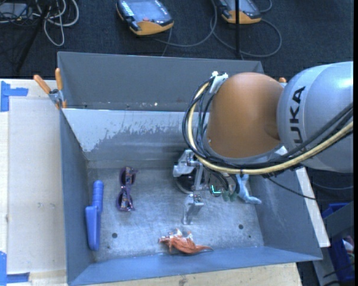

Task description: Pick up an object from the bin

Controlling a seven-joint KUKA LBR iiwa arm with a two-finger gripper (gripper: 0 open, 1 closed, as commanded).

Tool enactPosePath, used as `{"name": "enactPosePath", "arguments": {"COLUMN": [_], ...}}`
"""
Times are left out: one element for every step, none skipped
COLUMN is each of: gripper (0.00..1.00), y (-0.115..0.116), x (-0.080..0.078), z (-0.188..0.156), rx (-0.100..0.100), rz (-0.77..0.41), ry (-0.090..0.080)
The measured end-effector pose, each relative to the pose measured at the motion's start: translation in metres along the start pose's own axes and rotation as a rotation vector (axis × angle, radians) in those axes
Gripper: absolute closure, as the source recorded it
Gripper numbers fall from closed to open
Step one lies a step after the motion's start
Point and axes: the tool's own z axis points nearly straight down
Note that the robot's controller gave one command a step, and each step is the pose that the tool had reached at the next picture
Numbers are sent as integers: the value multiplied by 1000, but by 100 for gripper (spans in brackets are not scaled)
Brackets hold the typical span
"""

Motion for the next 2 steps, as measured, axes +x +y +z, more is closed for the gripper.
{"name": "enactPosePath", "arguments": {"gripper": [0,0], "y": [-1,-13], "x": [-2,17], "z": [-4,58], "rx": [-1,0], "rz": [3,-106], "ry": [-7,-10]}}
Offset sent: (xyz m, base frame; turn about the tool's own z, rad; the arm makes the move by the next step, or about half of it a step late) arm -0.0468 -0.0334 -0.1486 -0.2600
